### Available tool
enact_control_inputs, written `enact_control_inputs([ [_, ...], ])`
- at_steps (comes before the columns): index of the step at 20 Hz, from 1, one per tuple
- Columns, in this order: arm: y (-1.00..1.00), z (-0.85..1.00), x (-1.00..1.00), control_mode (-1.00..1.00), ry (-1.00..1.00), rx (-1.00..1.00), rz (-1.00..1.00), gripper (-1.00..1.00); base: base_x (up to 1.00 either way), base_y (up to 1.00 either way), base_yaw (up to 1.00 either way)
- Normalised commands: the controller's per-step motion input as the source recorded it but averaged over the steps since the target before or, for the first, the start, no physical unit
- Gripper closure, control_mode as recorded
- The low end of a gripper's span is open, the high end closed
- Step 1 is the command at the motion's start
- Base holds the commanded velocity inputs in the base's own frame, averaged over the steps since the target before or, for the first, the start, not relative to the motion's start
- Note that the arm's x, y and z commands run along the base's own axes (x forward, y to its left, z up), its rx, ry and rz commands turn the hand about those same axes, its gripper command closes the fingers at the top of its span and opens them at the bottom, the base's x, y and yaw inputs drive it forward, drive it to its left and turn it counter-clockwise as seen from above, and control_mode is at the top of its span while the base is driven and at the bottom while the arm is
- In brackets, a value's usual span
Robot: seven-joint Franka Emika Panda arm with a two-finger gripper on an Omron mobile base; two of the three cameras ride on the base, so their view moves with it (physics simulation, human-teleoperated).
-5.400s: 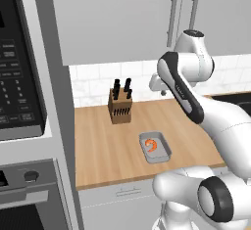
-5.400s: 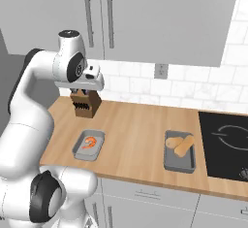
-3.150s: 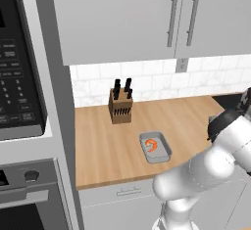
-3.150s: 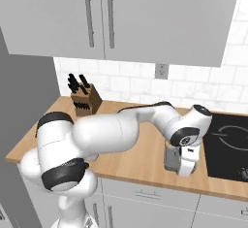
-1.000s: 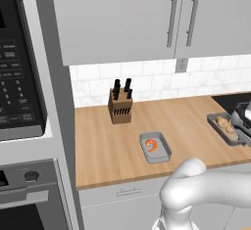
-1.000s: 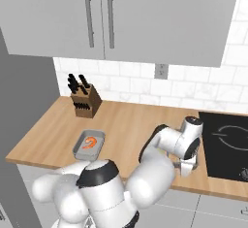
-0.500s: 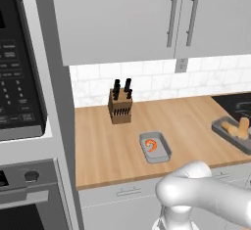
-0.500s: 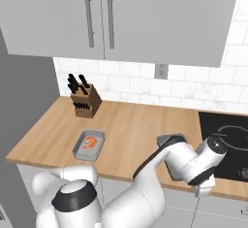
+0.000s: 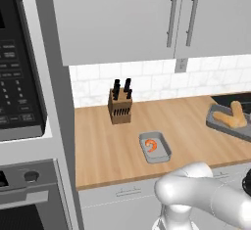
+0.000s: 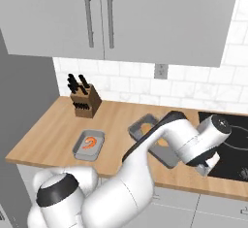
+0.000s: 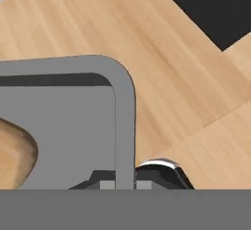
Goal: Take the meat container that has the shrimp and place it on the second highest rack of the freezer. Then take the vegetable container that has the squashs and place it on the highest rack of the freezer.
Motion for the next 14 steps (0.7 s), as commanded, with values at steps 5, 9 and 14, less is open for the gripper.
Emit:
enact_control_inputs([
  [5,0.72,0.98,0.03,-1.00,-0.11,-0.19,0.72,1.00,0.00,0.00,0.00],
  [9,0.99,0.95,0.06,-1.00,-0.08,-0.19,0.66,1.00,0.00,0.00,0.00],
  [14,0.96,0.91,0.01,-1.00,-0.10,-0.20,0.51,1.00,0.00,0.00,0.00],
])
